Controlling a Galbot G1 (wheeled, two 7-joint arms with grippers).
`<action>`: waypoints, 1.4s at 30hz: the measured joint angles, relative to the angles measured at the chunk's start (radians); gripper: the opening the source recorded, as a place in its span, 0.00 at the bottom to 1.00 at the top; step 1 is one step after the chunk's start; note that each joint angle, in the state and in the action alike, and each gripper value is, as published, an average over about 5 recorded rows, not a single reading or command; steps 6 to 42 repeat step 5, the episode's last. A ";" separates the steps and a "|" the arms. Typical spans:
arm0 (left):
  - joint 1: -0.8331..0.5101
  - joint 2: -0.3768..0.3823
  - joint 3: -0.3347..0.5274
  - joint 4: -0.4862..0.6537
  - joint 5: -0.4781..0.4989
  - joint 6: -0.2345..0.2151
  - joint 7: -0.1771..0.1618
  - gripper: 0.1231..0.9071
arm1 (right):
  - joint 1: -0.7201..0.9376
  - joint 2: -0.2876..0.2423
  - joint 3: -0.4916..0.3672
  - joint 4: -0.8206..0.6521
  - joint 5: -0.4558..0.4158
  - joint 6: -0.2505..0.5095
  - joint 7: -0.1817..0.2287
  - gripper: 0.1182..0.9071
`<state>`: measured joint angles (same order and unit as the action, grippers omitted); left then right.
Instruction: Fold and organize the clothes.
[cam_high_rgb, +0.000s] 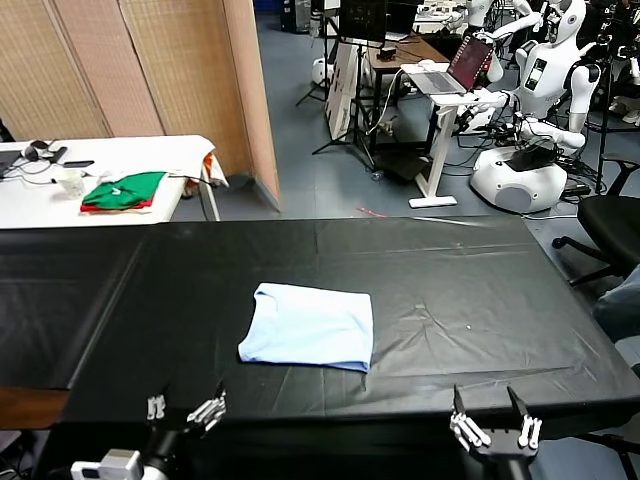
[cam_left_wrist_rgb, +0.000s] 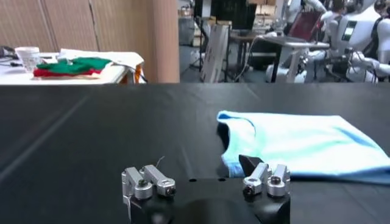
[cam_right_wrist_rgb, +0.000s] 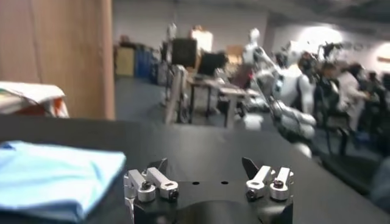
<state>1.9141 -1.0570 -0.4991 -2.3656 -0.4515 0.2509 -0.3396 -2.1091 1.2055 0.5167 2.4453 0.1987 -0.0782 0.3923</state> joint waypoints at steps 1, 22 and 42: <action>0.001 0.000 0.000 0.000 0.000 0.002 0.000 1.00 | -0.008 0.001 -0.004 0.003 -0.001 -0.004 0.001 1.00; 0.005 0.001 -0.001 0.000 0.001 0.004 0.002 1.00 | -0.026 0.003 -0.011 0.009 -0.002 -0.009 0.002 1.00; 0.005 0.001 -0.001 0.000 0.001 0.004 0.002 1.00 | -0.026 0.003 -0.011 0.009 -0.002 -0.009 0.002 1.00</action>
